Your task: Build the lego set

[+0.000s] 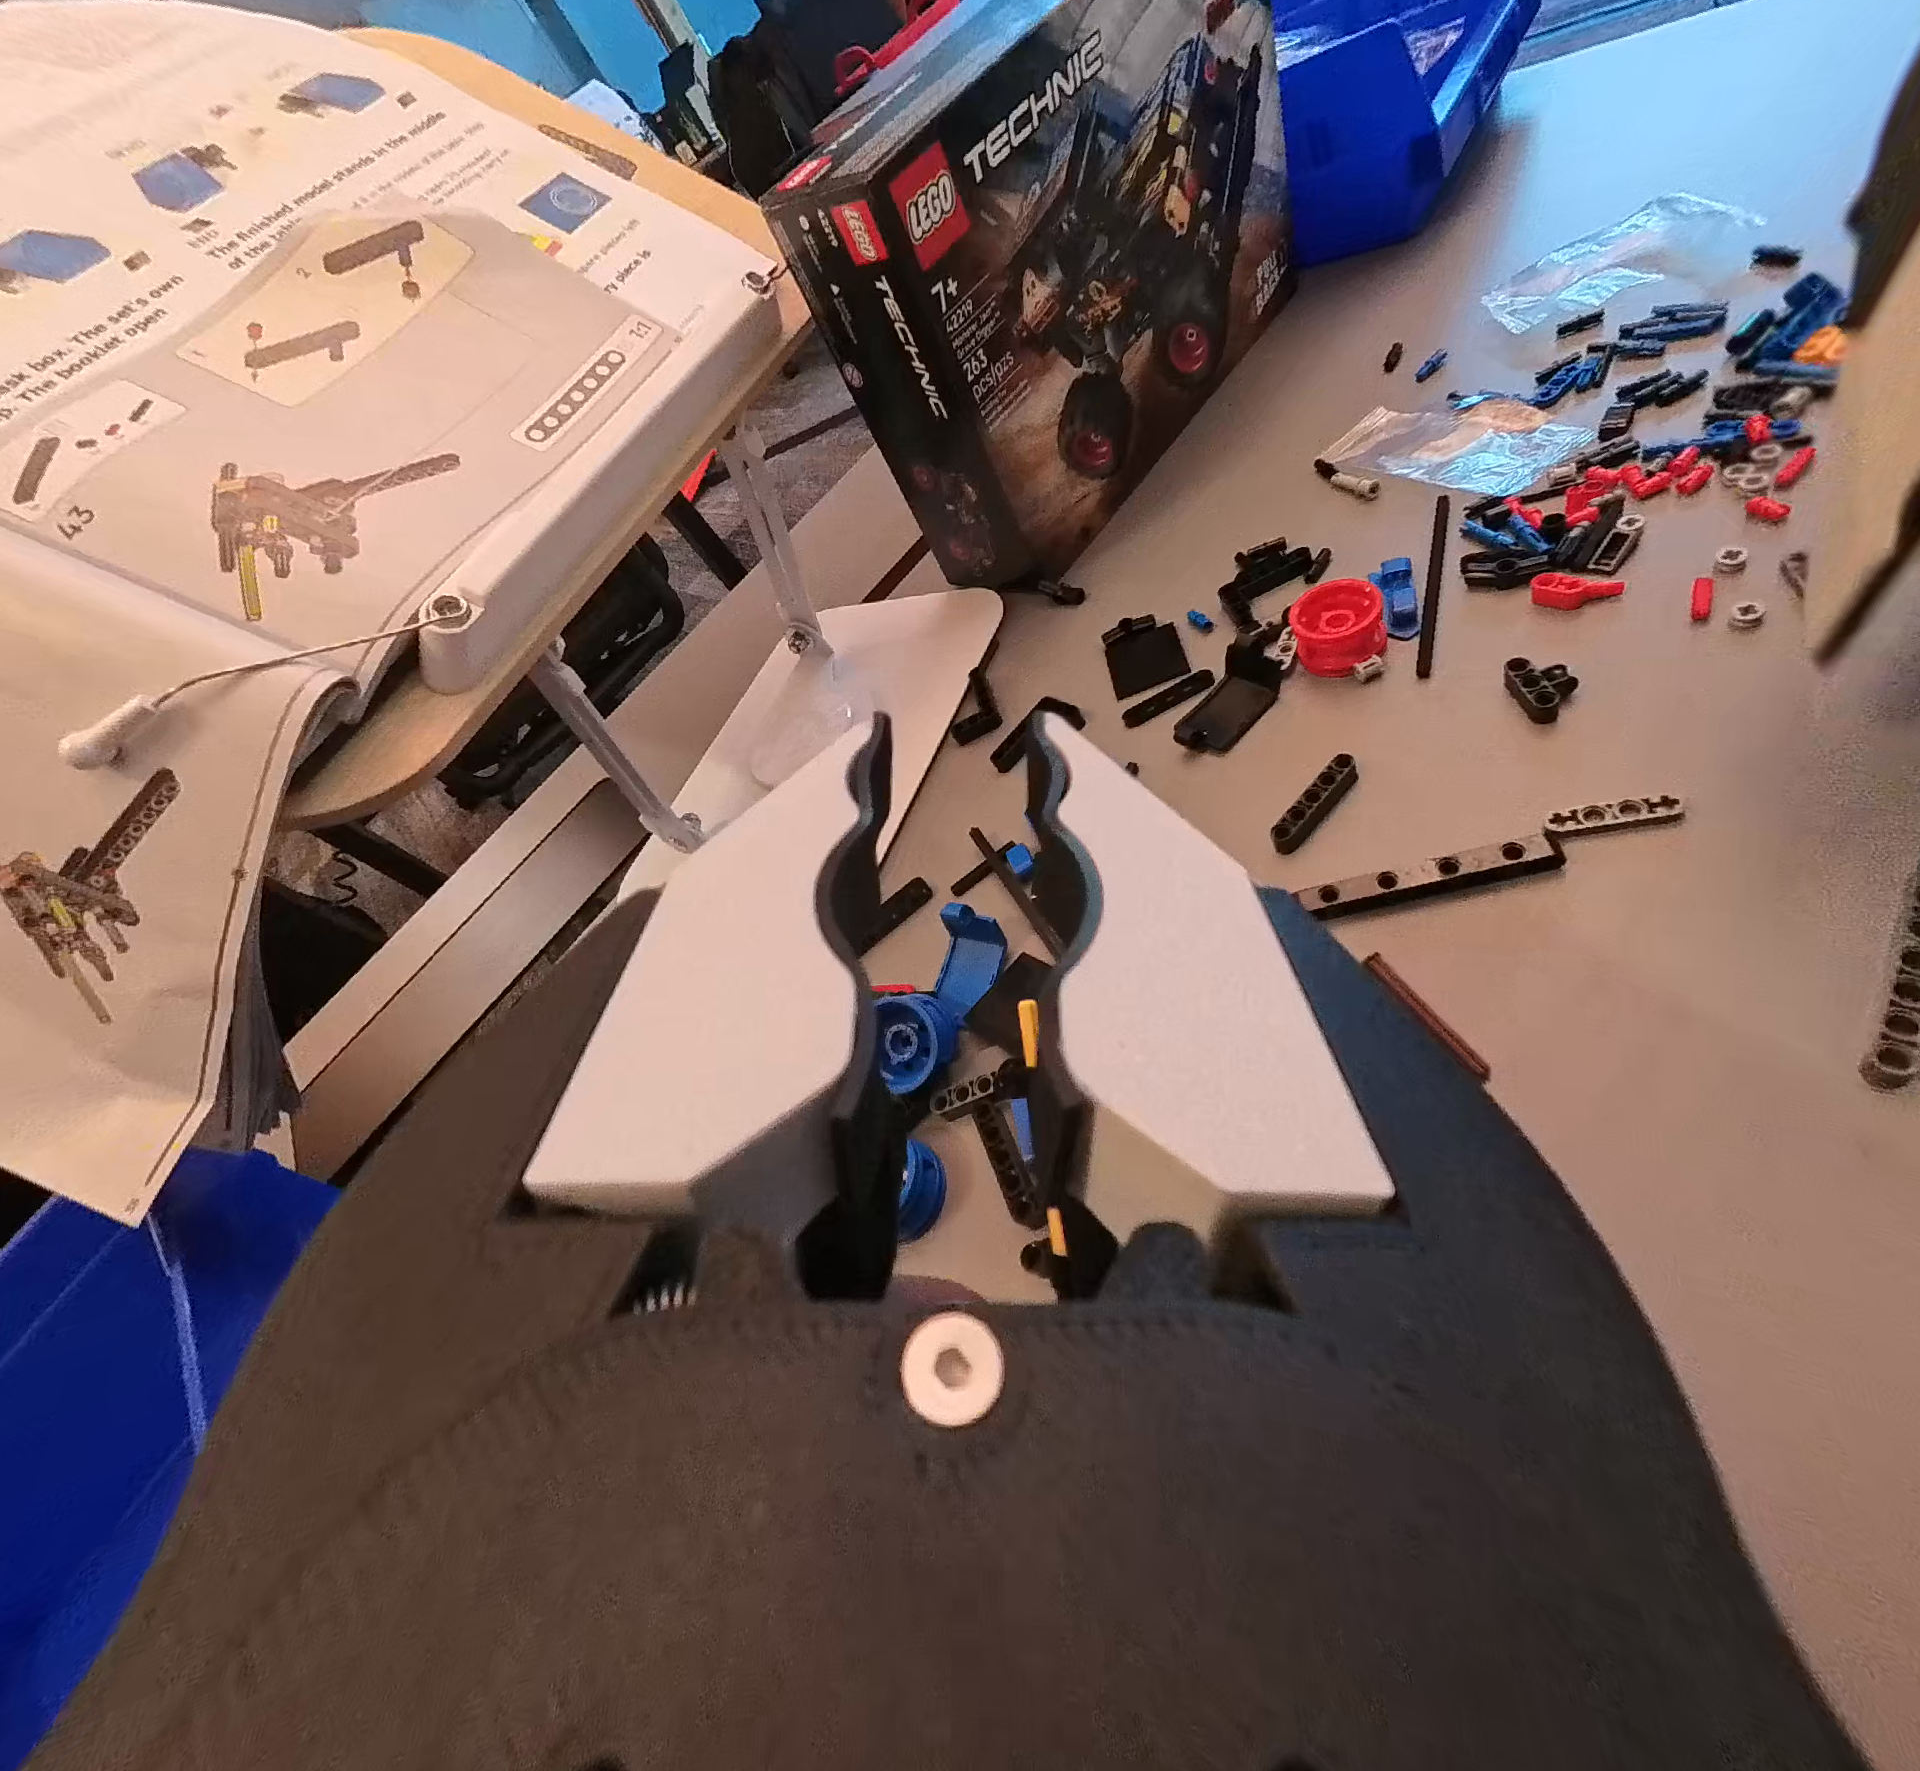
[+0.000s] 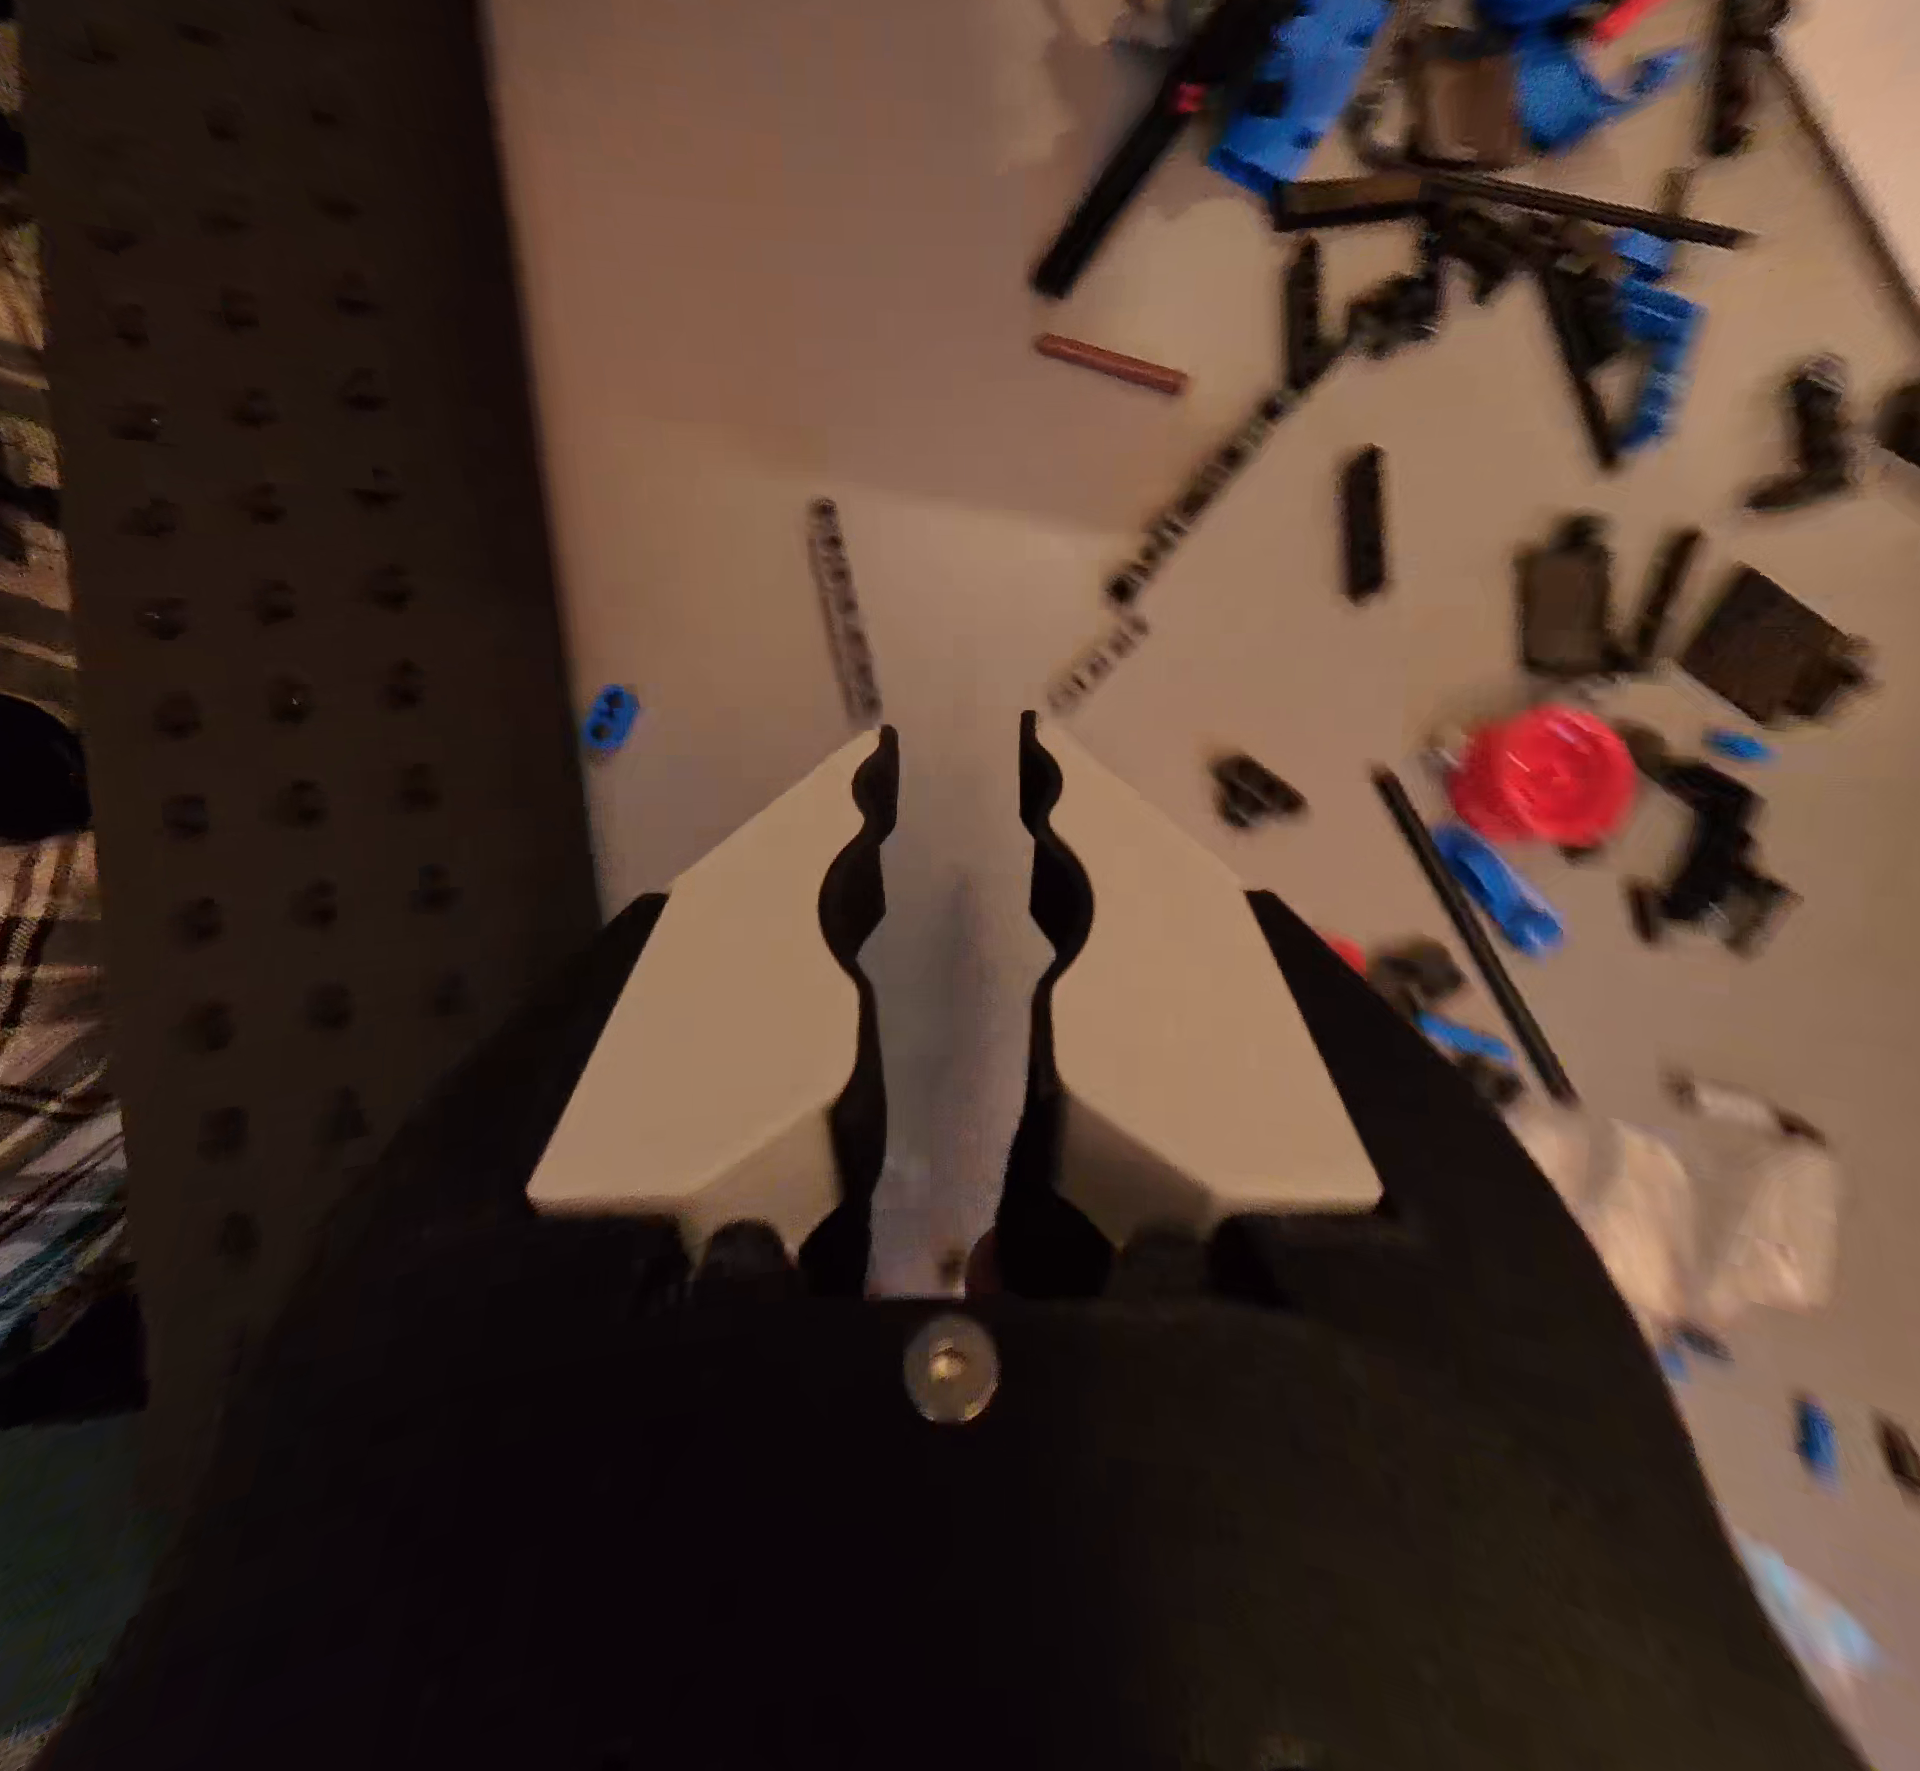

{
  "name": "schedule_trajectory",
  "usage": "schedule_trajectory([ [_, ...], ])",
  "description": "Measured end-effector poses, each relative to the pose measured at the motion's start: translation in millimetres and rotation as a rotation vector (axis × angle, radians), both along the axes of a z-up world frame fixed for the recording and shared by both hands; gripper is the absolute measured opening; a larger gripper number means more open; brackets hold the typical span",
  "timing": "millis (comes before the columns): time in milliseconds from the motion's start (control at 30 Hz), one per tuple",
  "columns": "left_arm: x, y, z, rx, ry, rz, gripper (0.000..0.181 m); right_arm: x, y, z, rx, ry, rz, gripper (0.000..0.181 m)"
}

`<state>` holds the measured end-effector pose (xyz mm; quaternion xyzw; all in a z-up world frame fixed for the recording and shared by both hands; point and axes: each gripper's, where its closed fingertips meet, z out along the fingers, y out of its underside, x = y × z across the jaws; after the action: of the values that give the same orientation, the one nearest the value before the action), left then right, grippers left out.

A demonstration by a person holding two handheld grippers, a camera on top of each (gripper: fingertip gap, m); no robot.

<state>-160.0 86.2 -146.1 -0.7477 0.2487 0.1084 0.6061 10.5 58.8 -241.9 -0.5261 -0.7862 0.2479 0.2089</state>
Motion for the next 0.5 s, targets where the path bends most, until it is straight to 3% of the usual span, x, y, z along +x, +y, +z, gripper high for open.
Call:
schedule_trajectory([
  [100,4,0,0,-0.001,0.005,-0.013,0.023,29,43,14,0.063,0.018,-0.144,0.017],
  [233,13,1,-2,-0.008,0.007,-0.039,0.023,76,88,4,0.177,-0.066,-0.273,0.014],
  [500,31,2,-13,-0.034,0.037,-0.096,0.023,126,103,-11,0.152,-0.126,-0.360,0.016],
])
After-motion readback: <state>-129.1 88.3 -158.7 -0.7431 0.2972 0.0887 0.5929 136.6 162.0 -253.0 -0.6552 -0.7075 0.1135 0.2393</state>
